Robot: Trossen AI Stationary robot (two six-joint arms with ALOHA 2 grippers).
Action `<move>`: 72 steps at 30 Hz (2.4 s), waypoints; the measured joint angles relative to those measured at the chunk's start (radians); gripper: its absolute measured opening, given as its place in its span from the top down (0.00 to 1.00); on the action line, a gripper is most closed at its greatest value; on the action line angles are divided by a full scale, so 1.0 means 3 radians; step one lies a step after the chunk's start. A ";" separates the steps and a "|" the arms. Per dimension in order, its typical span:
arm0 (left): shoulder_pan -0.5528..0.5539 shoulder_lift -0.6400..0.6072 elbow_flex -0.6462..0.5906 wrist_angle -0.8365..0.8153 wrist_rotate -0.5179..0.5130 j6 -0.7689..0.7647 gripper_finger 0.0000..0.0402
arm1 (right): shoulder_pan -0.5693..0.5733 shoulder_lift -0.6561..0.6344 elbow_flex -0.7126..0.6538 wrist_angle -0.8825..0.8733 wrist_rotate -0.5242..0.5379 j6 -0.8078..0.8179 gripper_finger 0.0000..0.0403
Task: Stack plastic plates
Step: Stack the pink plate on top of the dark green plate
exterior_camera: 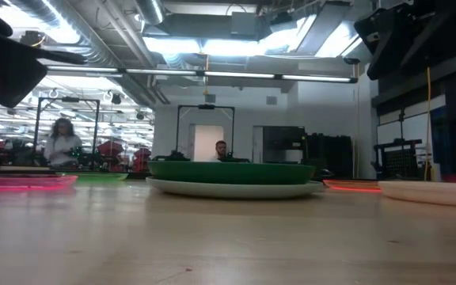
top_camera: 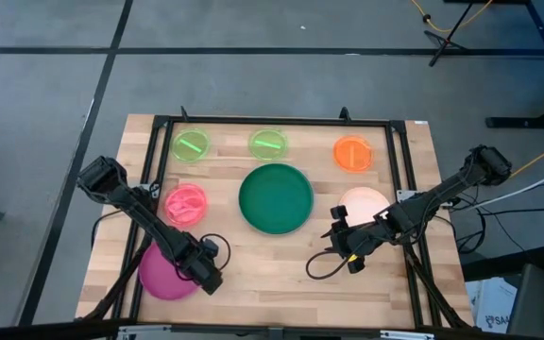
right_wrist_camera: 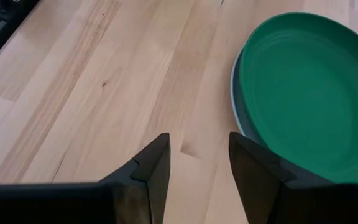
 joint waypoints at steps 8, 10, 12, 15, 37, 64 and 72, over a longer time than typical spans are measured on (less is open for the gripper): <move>0.0000 0.0000 0.0000 -0.0097 0.0133 0.0344 0.83 | 0.0000 0.0000 0.0000 -0.0001 0.0000 0.0000 0.62; 0.0000 0.0000 0.0000 -0.0098 0.0053 0.0344 0.80 | 0.0000 0.0000 0.0000 -0.0001 0.0000 0.0001 0.62; 0.0000 0.0000 0.0000 -0.0101 -0.0044 0.0331 0.76 | 0.0000 0.0000 0.0000 -0.0001 0.0000 0.0001 0.62; -0.0001 0.0000 0.0000 -0.0101 -0.0061 0.0295 0.71 | 0.0000 0.0000 0.0000 -0.0001 0.0000 0.0001 0.62; -0.0056 -0.0015 0.0006 -0.0138 -0.0257 0.1021 0.96 | 0.0001 0.0001 0.0000 -0.0023 -0.0009 -0.0004 0.62; 0.0218 -0.0013 0.1436 -0.0472 -0.1529 0.3197 0.96 | 0.0004 -0.0238 0.0000 -0.0882 -0.0100 0.0605 0.62; 0.0506 0.0028 0.1466 -0.0424 -0.1927 0.3990 0.96 | 0.0004 -0.0239 0.0000 -0.1061 -0.0093 0.0703 0.62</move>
